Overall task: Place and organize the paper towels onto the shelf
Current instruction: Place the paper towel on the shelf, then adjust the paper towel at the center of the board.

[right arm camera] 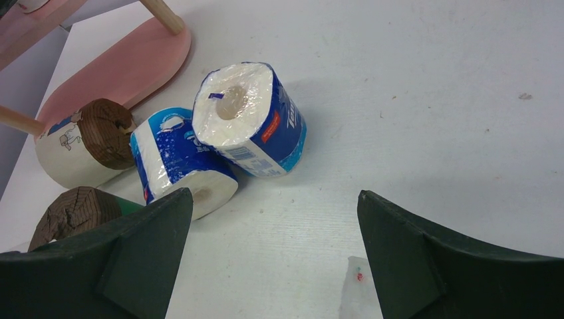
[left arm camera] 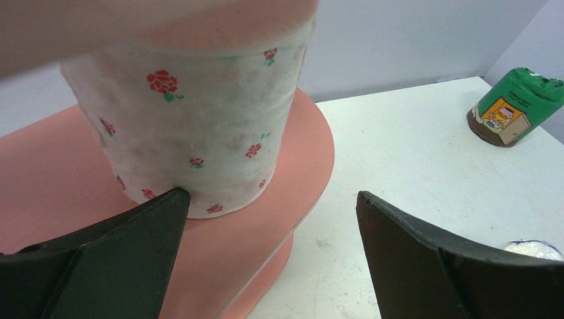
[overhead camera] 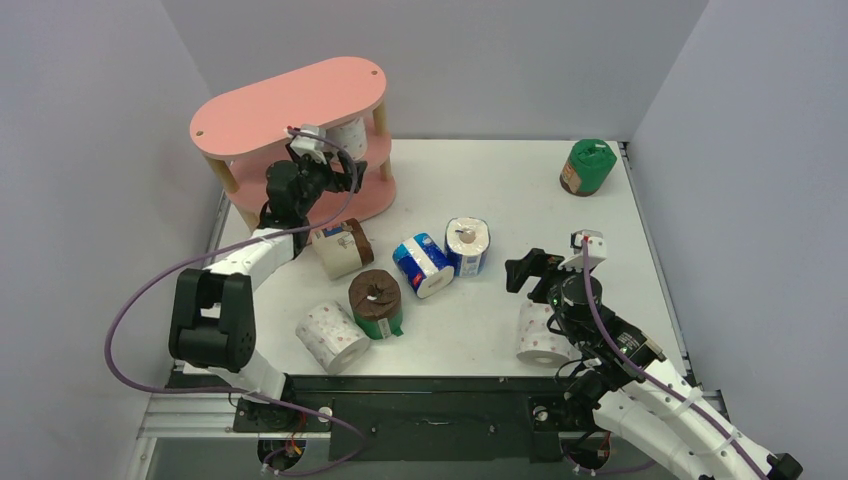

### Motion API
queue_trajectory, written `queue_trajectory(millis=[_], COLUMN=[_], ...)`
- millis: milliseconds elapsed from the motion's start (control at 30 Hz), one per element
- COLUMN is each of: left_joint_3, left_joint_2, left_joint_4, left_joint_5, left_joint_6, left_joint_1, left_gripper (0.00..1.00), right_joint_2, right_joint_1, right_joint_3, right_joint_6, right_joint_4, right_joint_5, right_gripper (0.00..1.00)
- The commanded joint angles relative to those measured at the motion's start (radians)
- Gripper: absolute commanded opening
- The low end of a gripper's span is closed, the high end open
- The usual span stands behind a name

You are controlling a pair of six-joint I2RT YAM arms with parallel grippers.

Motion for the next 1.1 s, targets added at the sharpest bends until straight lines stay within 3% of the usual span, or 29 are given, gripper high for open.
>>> queue_trajectory(millis=[0, 700, 867, 1067], left_joint_3=[0.056, 0.111, 0.052, 0.03], left_joint_2=[0.032, 0.076, -0.061, -0.305], left_joint_4=[-0.005, -0.02, -0.07, -0.389], left_joint_5=[-0.002, -0.005, -0.056, -0.266], left_joint_6=[0.006, -0.006, -0.043, -0.075], left_joint_1=[-0.022, -0.095, -0.103, -0.207], left_gripper=[0.96, 0.96, 0.96, 0.96], right_joint_2=[0.007, -0.001, -0.003, 0.009], right_joint_1=[-0.007, -0.015, -0.015, -0.022], right_joint_3=[0.003, 0.005, 0.024, 0.063], right_joint_6=[0.001, -0.002, -0.01, -0.035], right_joint_4=[0.024, 0.014, 0.013, 0.009], right_joint_5=[0.006, 0.002, 0.004, 0.009], right_gripper=[0.89, 0.89, 0.89, 0.9])
